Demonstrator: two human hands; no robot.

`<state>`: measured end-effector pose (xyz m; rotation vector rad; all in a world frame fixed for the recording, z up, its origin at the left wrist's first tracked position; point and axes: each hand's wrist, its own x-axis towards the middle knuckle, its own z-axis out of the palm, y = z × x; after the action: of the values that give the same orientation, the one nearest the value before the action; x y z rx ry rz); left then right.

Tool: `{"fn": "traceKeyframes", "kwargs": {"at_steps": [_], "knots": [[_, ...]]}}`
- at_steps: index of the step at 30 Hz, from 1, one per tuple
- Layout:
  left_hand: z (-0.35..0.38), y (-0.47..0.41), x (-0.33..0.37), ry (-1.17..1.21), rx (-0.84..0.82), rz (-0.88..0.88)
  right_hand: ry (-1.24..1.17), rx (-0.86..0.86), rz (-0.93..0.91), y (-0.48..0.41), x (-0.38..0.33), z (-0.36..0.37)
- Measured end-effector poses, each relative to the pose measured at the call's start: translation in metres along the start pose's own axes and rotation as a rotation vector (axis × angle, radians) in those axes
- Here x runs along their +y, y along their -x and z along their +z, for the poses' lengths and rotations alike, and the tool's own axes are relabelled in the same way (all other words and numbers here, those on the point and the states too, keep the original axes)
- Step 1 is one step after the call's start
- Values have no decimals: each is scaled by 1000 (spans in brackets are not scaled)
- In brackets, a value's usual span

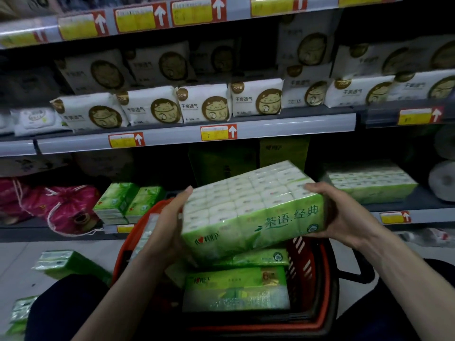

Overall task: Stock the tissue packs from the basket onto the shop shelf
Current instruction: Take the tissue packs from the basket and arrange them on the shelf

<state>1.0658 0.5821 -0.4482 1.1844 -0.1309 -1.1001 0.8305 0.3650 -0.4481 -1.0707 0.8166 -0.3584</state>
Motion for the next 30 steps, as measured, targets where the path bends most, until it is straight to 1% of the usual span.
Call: {"fn": "traceKeyframes", "kwargs": {"at_steps": [4,6,8,11,13,15,16,17,18,19,21,22,24,27,30], "knots": [[26,4,-9,12,-39,-162,60,-25,-59,8,-5,-23],[38,4,-16,-18,-83,-242,67,37,-76,13,-9,-37],[53,-7,-21,-99,-72,-266,30,130,-92,20,-14,-52],[92,-22,-27,-210,-69,-251,-36,341,-67,26,-19,-73],[123,-38,-33,-240,-87,-239,-115,543,-107,27,-21,-84],[153,-59,-44,-253,-112,-225,-291,761,-168,20,-16,-101],[168,-72,-50,-258,-114,-221,-390,844,-180,15,-12,-111],[184,-81,-57,-246,-122,-222,-476,885,-158,8,-8,-123],[199,-93,-66,-249,-120,-218,-565,850,-93,4,-7,-131],[214,-103,-75,-255,-118,-202,-638,754,-15,3,-10,-133],[241,-127,-95,-277,-120,-147,-668,531,99,1,-23,-133],[253,-140,-106,-278,-133,-112,-677,500,127,-7,-27,-136],[271,-169,-128,-296,-163,-31,-702,510,182,-26,-29,-145],[296,-186,-137,-386,-210,50,-732,556,169,-51,-28,-164],[306,-216,-135,-417,-249,-19,-747,539,161,-74,-23,-184]]}}
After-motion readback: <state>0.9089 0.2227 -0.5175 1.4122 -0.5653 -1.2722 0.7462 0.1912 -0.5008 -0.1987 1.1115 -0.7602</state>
